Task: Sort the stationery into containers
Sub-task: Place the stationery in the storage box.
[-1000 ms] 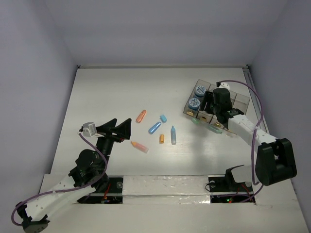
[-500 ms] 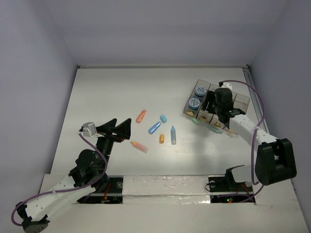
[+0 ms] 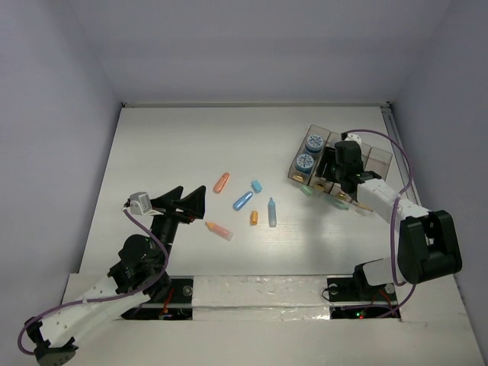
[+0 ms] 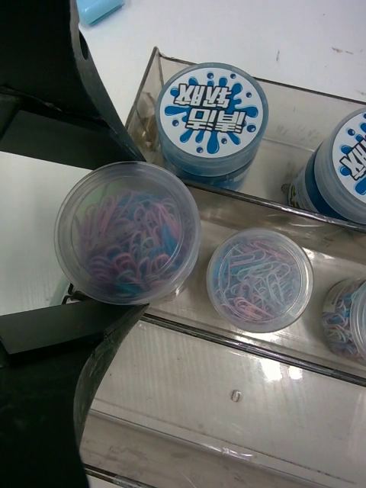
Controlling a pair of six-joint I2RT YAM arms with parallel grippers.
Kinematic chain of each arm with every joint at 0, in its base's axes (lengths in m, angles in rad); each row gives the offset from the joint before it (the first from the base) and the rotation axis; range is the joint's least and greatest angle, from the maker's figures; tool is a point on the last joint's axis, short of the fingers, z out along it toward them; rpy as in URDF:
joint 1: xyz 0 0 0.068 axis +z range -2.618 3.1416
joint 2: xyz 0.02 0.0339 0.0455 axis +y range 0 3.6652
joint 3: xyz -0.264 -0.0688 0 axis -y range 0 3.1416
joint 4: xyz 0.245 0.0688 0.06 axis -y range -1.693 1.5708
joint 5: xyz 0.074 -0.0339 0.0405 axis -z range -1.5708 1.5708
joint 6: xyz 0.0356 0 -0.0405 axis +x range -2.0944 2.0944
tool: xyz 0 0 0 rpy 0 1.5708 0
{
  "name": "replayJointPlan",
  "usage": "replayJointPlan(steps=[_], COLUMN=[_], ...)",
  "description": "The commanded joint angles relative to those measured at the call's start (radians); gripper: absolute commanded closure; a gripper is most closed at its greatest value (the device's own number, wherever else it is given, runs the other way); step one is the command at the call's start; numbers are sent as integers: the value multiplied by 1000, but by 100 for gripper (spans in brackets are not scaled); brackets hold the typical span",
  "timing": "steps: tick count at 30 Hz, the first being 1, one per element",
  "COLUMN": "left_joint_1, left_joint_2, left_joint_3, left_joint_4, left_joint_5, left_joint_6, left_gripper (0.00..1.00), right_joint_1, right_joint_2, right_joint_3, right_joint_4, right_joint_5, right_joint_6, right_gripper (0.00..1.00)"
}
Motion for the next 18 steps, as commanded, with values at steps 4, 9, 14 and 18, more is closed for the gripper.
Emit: replayJointPlan(steps=[4,9,14,18], left_joint_1=[1,1,1,1], left_joint_2=[4,3,4,1], left_joint_3=[14,14,16,14], left_joint_4=[40,41,40,40], left_joint_5=[-4,-5,-5,-5], left_joint_6=[-1,-1,-1,-1], left_gripper=[1,1,1,1], right_joint_1=[-6,-6,-6,-6], right_joint_2=[-10,-19,-62,-122], right_joint_3=[-2,4,23,38], right_joint_4=[46,31,10,-10], right_joint_5=[5,-3,2,-15], right_joint_6=[-10,-13,-26,-40], right_gripper=[37,11,0,0])
